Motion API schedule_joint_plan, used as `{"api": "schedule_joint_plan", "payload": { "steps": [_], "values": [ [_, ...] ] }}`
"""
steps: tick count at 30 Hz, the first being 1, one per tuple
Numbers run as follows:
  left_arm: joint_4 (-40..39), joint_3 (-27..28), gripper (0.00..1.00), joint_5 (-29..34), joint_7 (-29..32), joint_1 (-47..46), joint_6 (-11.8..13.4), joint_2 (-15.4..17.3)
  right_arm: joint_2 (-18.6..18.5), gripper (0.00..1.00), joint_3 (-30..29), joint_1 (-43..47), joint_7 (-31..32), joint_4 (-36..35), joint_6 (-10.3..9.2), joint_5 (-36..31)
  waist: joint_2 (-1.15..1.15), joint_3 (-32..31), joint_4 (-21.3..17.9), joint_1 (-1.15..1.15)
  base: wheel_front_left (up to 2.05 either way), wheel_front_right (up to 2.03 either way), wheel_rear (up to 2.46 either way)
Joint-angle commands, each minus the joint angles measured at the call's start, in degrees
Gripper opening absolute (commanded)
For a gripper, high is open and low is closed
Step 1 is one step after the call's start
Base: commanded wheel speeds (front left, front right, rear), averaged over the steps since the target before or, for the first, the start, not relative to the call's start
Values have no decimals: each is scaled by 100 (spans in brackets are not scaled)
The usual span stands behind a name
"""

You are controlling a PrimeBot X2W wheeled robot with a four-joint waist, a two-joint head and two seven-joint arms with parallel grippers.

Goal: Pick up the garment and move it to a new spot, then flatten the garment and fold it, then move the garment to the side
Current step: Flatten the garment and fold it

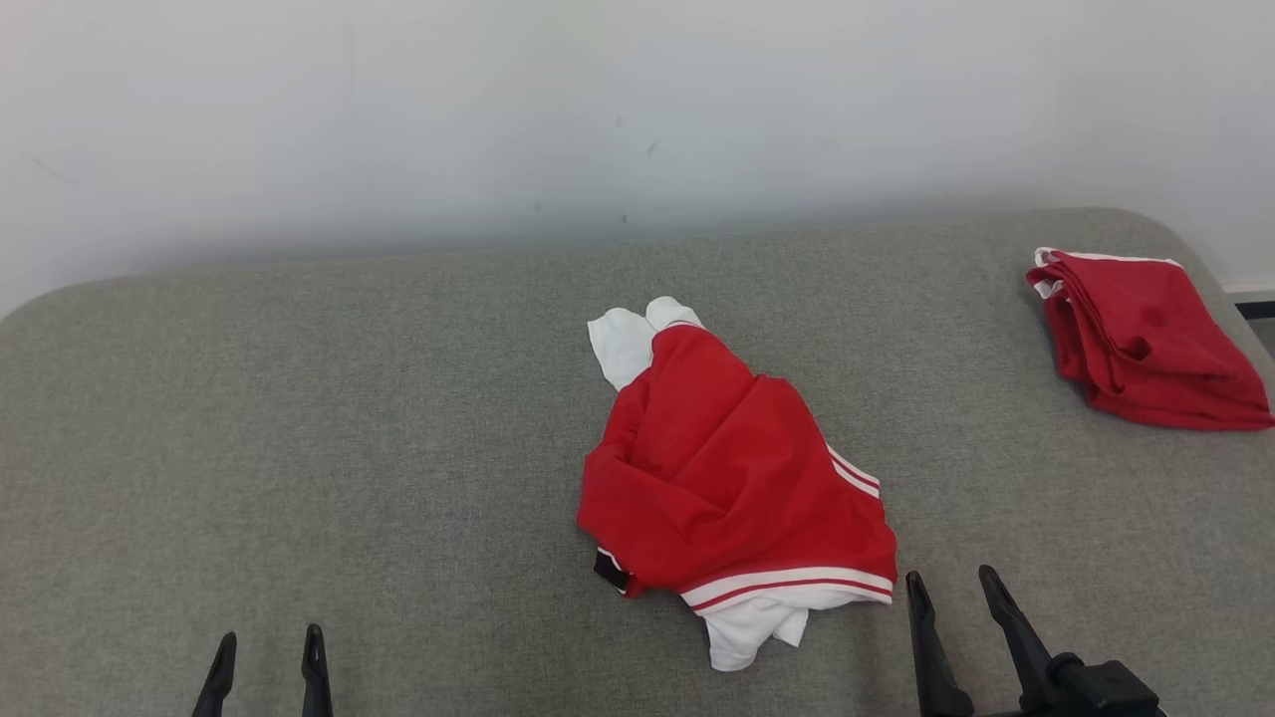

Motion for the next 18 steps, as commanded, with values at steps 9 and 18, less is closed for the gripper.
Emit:
{"api": "schedule_joint_plan", "payload": {
  "steps": [9,18],
  "values": [
    [7,-57,100,-18,-17,-87,20,-11,13,100,-99,-228,0,228,-12,-23,0,25,95,0,0,0,0],
    [35,-246,100,-19,-17,-284,-2,-12,-291,100,-206,-1255,-2,1386,-12,-126,0,262,372,0,0,0,0]
  ]
}}
